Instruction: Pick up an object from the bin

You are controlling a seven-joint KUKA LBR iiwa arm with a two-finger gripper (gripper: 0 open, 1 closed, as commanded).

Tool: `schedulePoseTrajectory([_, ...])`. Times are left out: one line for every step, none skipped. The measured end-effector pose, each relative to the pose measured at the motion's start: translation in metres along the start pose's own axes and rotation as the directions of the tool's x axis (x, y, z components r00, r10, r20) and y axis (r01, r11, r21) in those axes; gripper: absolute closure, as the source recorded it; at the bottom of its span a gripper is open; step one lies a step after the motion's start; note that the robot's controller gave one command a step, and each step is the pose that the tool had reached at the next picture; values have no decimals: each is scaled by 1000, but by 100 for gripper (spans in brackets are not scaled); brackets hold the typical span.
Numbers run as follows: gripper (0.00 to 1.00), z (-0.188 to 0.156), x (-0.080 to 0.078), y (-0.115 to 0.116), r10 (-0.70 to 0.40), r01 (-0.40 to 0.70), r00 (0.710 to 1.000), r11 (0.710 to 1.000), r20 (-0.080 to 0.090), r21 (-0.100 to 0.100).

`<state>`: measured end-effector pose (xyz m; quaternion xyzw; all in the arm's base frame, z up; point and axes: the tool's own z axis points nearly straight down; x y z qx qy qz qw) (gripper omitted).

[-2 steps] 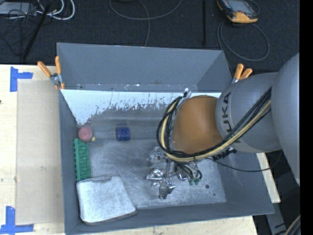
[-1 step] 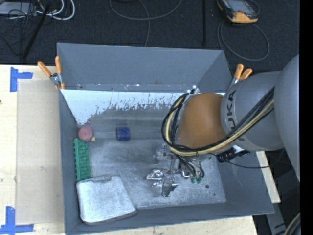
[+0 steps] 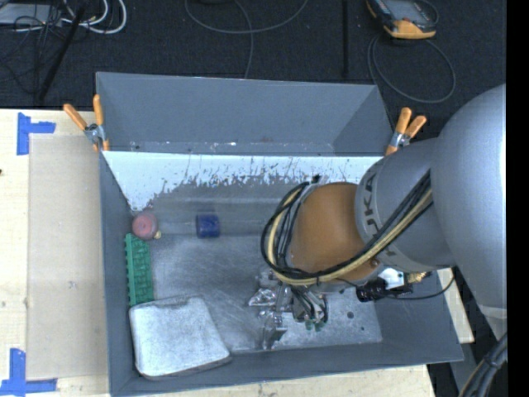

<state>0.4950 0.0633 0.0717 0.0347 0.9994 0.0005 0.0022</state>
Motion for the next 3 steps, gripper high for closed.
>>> schedulePoseTrajectory([0,0,-11,-15,67,-67,998,998,-5,-3])
schedulePoseTrajectory([100,-1,-12,-16,66,-66,998,998,-3,-1])
schedulePoseTrajectory([100,-109,-14,-15,61,-61,998,998,2,-1])
